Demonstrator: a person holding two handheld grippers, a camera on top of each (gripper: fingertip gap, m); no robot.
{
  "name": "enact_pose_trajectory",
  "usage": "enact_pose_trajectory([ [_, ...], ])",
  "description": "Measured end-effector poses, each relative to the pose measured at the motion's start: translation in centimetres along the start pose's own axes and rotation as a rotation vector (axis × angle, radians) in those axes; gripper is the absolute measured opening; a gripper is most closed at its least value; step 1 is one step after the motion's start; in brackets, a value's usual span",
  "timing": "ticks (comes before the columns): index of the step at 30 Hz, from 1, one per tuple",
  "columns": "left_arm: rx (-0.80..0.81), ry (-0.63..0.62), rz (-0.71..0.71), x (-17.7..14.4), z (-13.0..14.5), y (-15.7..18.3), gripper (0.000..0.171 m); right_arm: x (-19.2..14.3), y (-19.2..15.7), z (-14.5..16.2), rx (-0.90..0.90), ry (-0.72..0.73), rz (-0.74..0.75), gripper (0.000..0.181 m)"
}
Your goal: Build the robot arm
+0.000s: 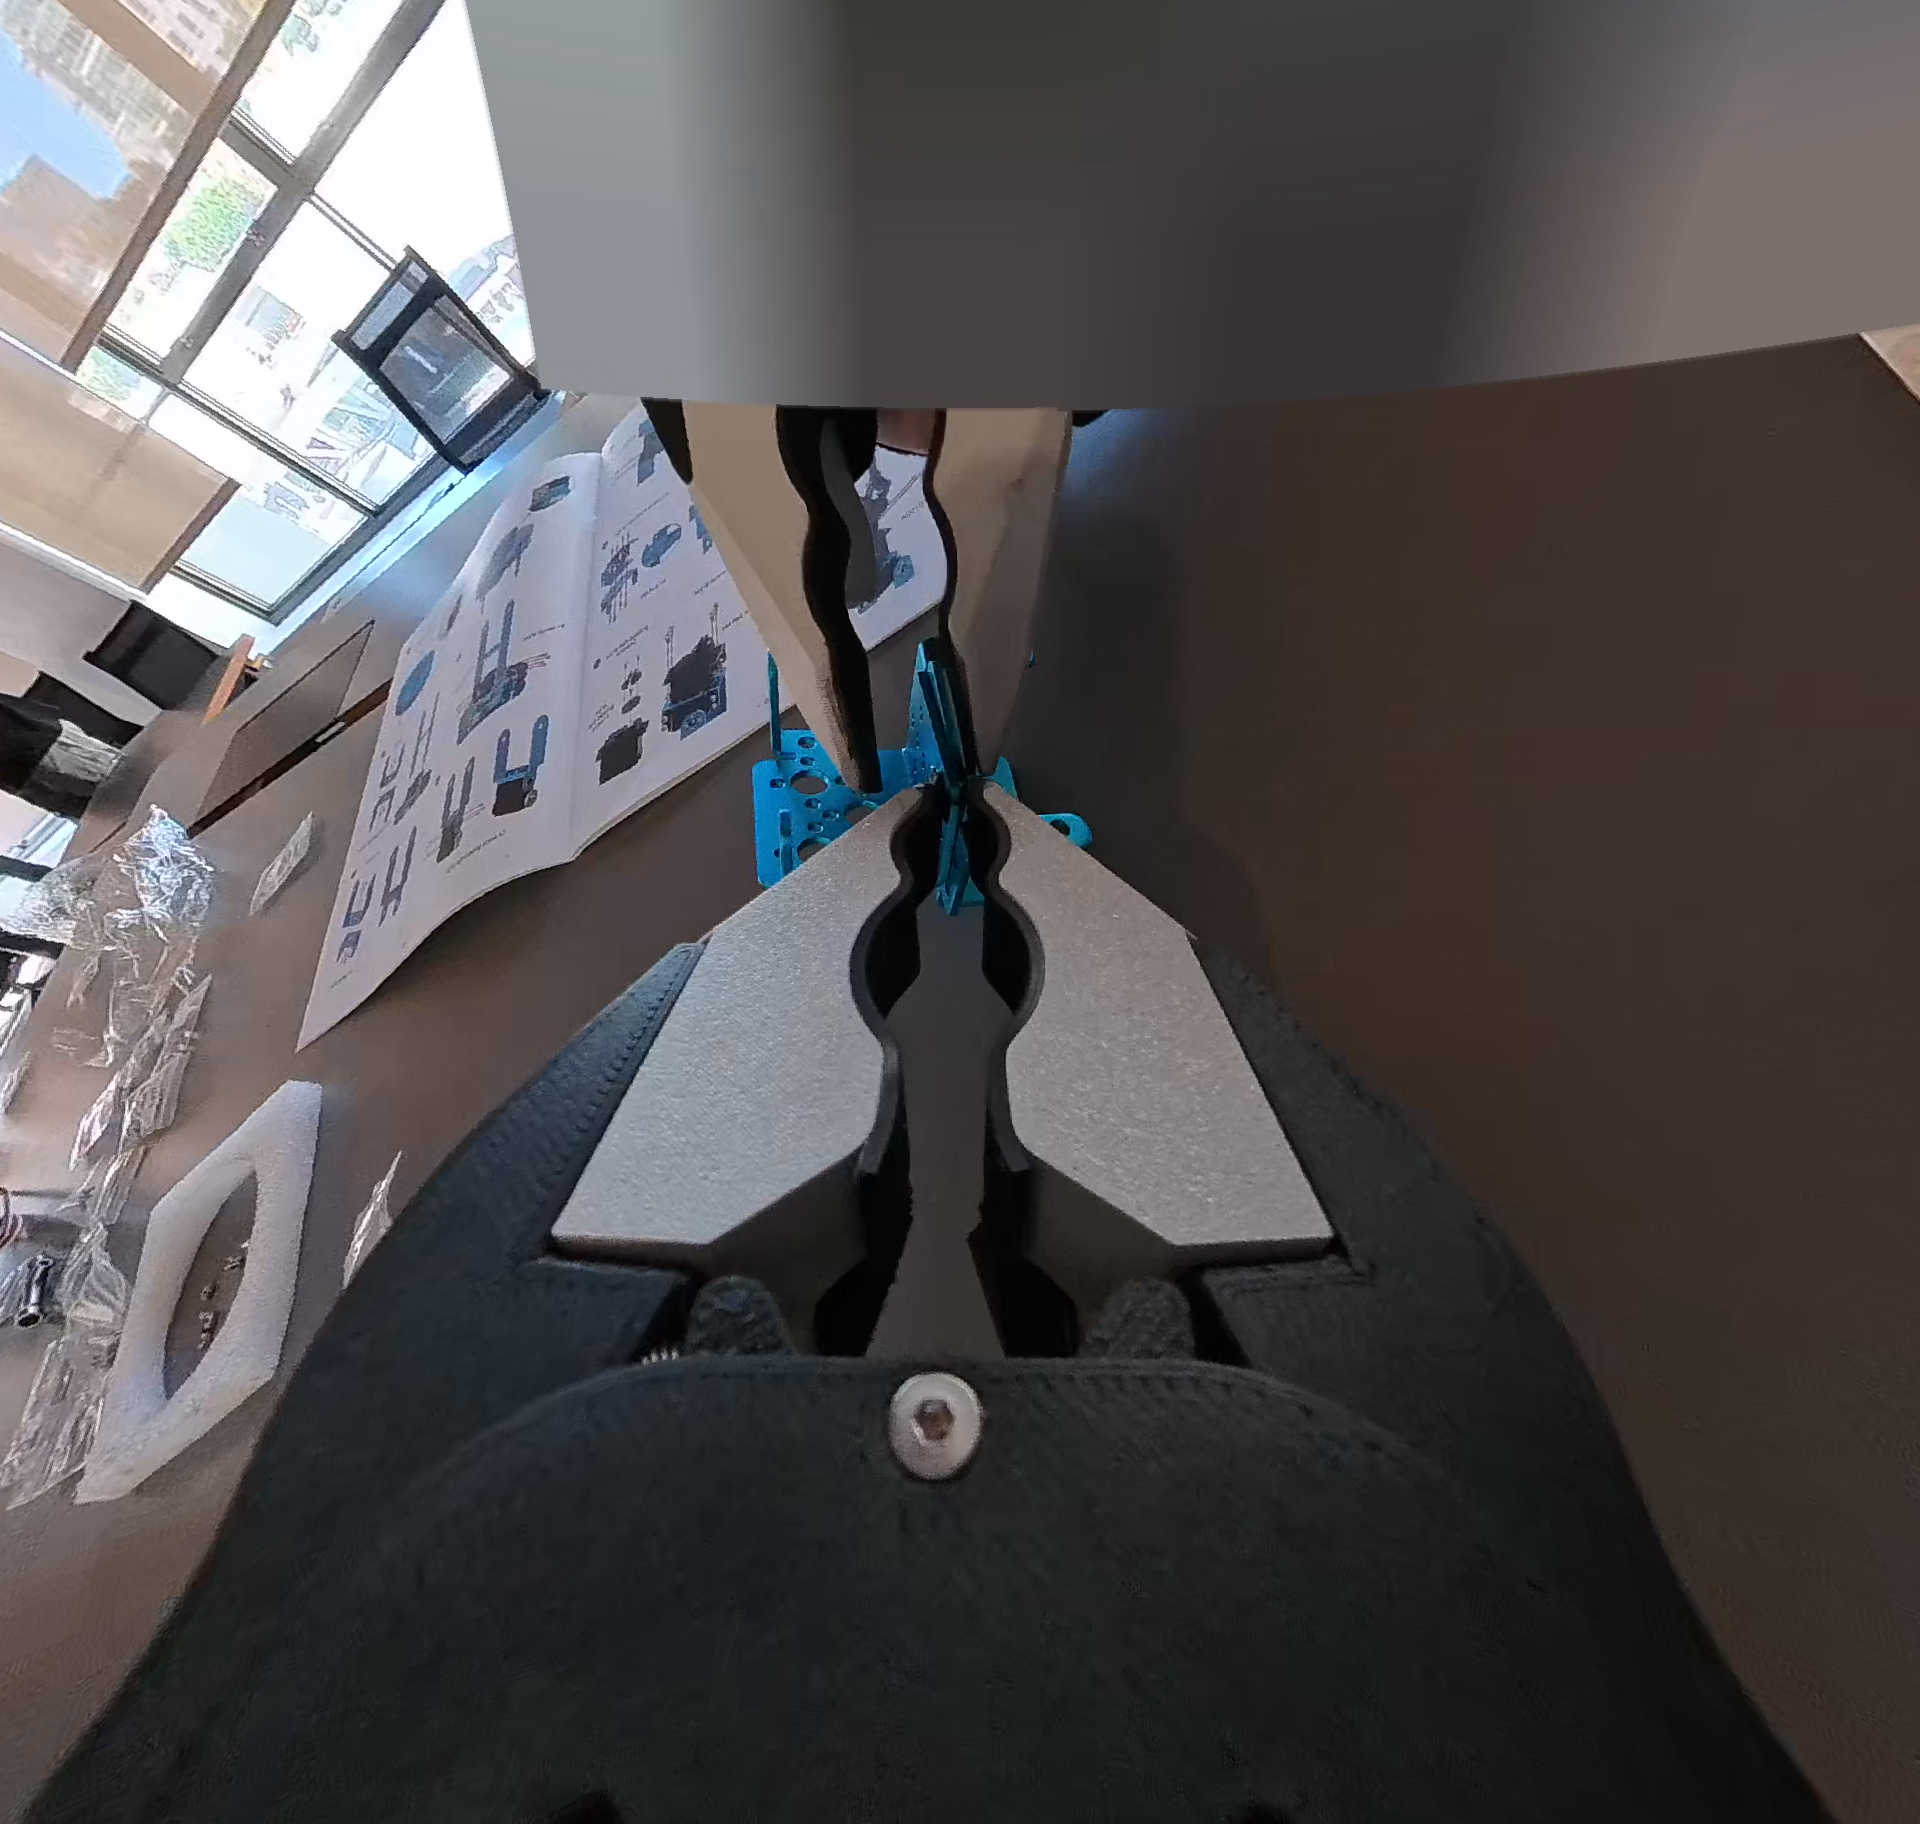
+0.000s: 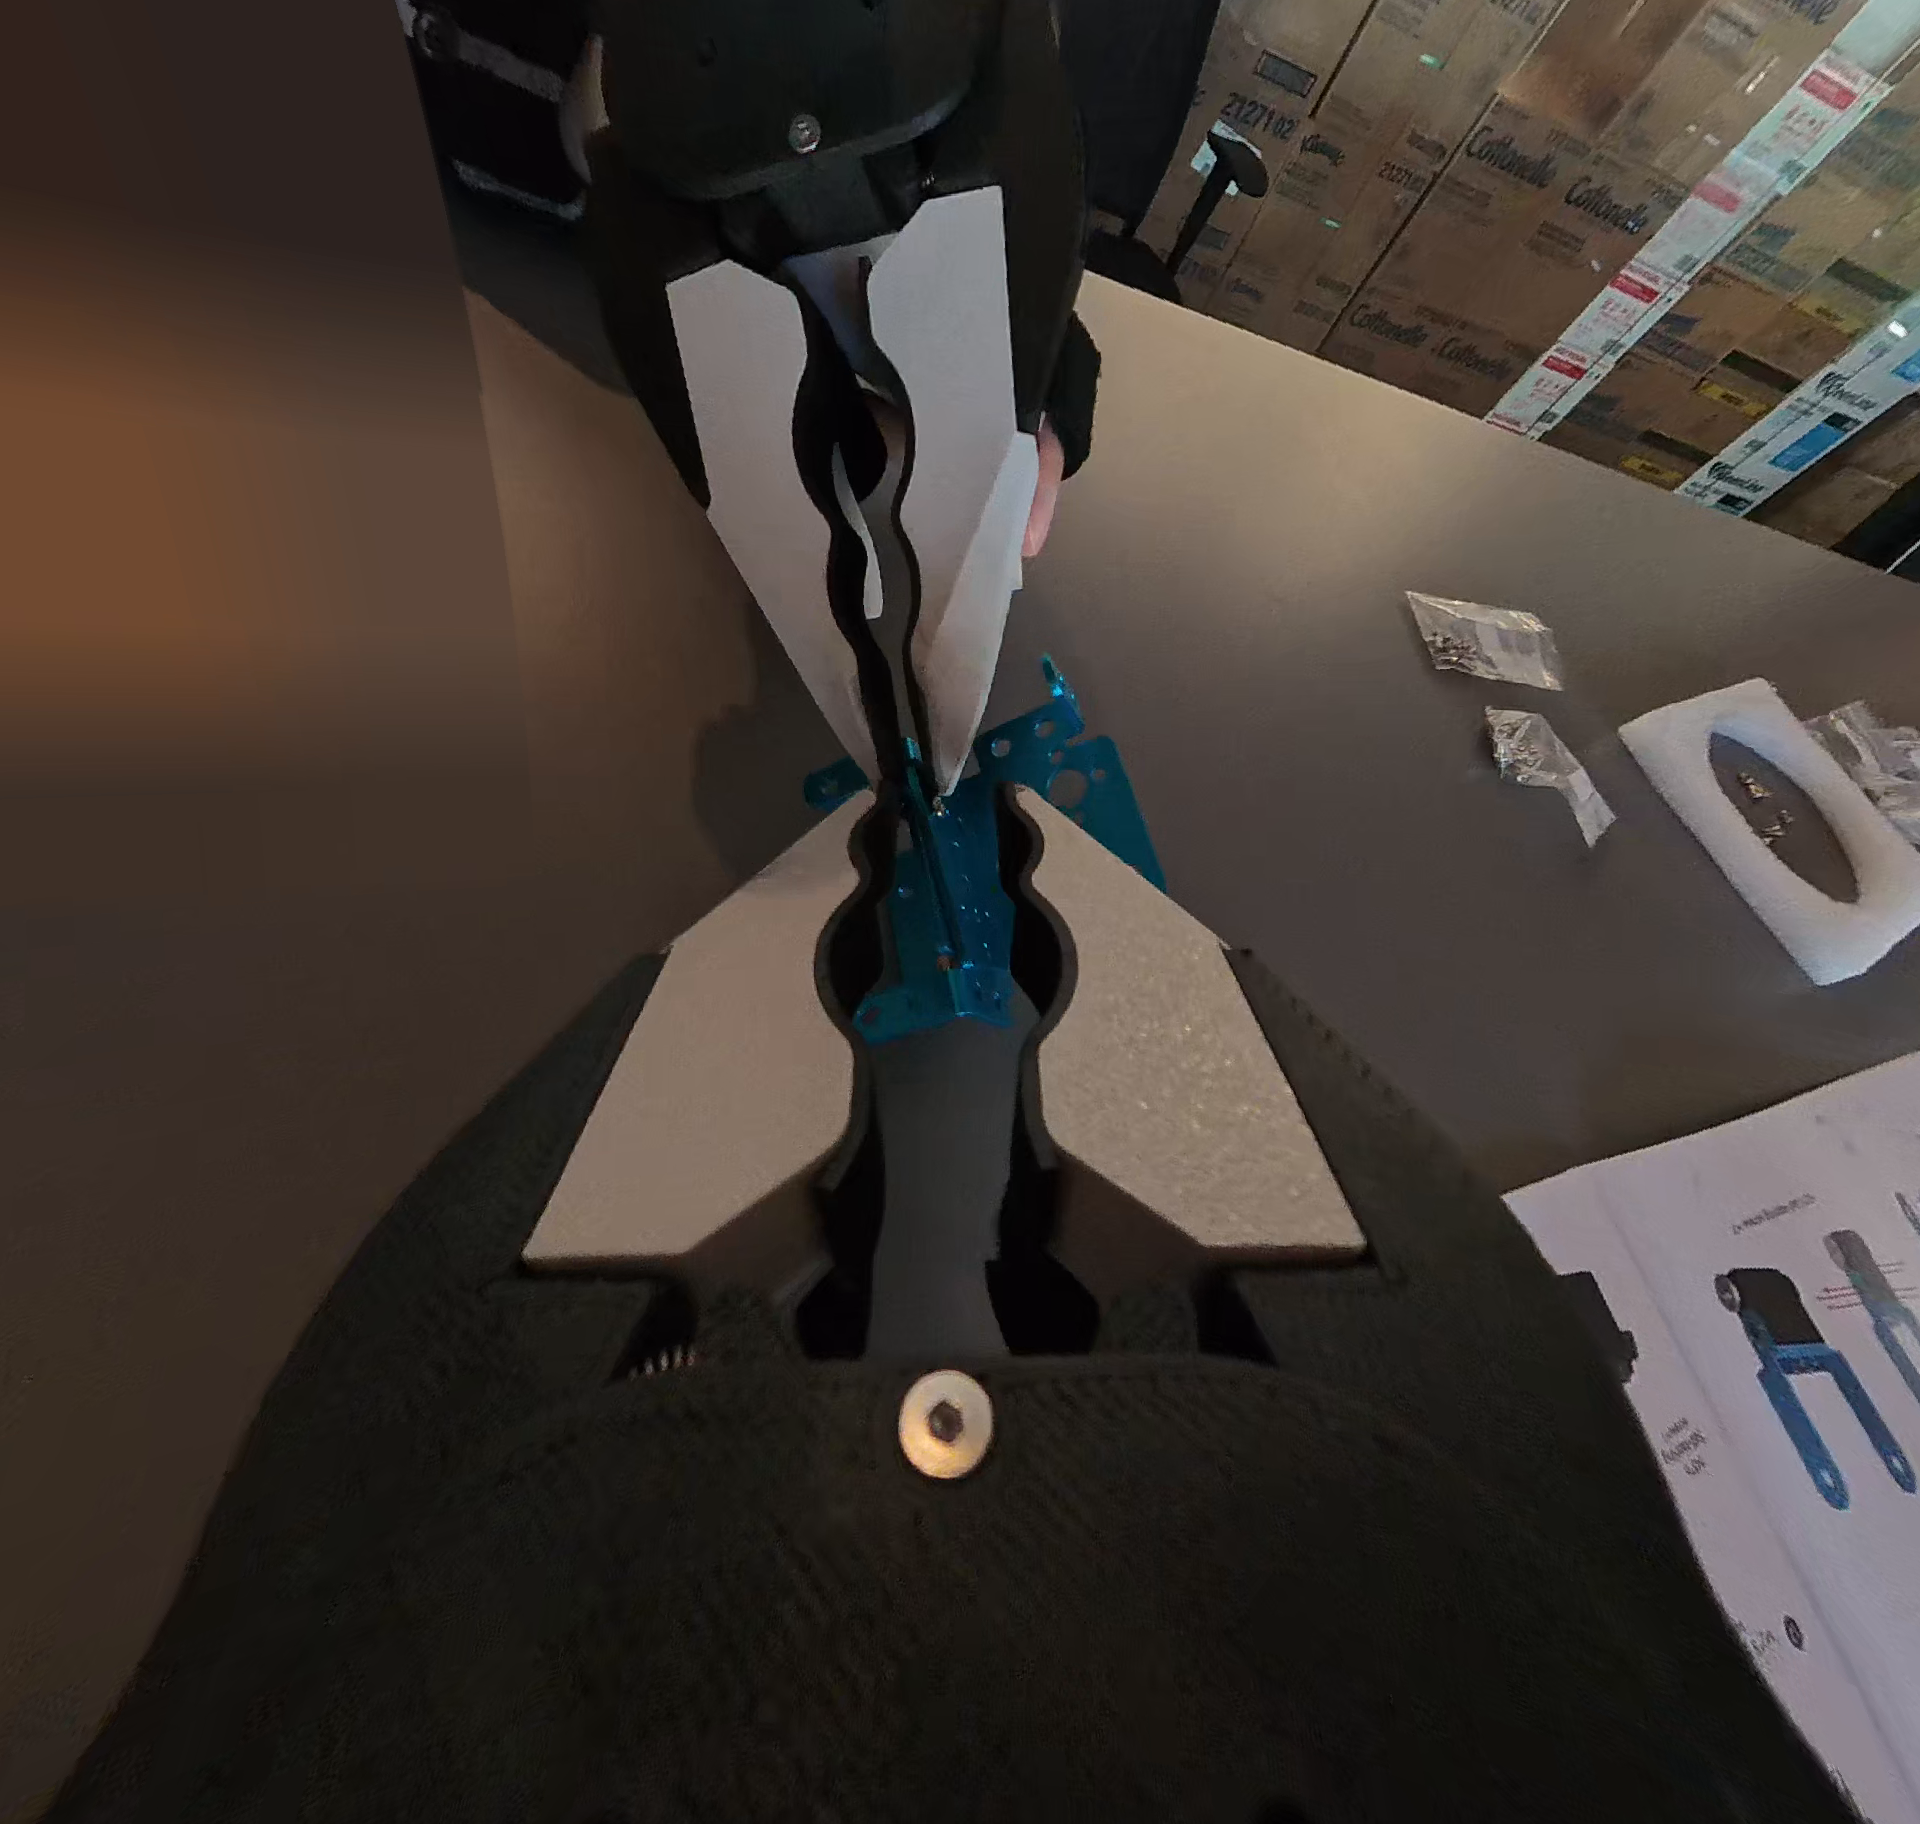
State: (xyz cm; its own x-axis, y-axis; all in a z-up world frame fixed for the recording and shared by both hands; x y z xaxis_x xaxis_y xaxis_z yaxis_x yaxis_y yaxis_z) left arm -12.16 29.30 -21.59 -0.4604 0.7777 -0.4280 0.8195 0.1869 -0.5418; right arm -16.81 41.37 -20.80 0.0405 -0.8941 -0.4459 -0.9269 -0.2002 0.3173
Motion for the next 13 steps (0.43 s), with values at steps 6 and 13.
enact_pose_trajectory([
  [6,-0.01,-0.001,-0.001,-0.01,0.04,-0.09,0.003,-0.39,0.27,0.23,0.002,-0.044,0.017,0.019],
  [13,-0.016,-0.002,0.003,-0.05,0.08,-0.13,0.003,-0.36,-0.48,0.11,-0.133,-0.066,0.051,0.018],
])
Point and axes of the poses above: each gripper's, where its closed fingertips meet, x out along the fingers, z out of its underside, y = z × x across the jaws, the point moved 8 cm from there along -x, back along the fingers
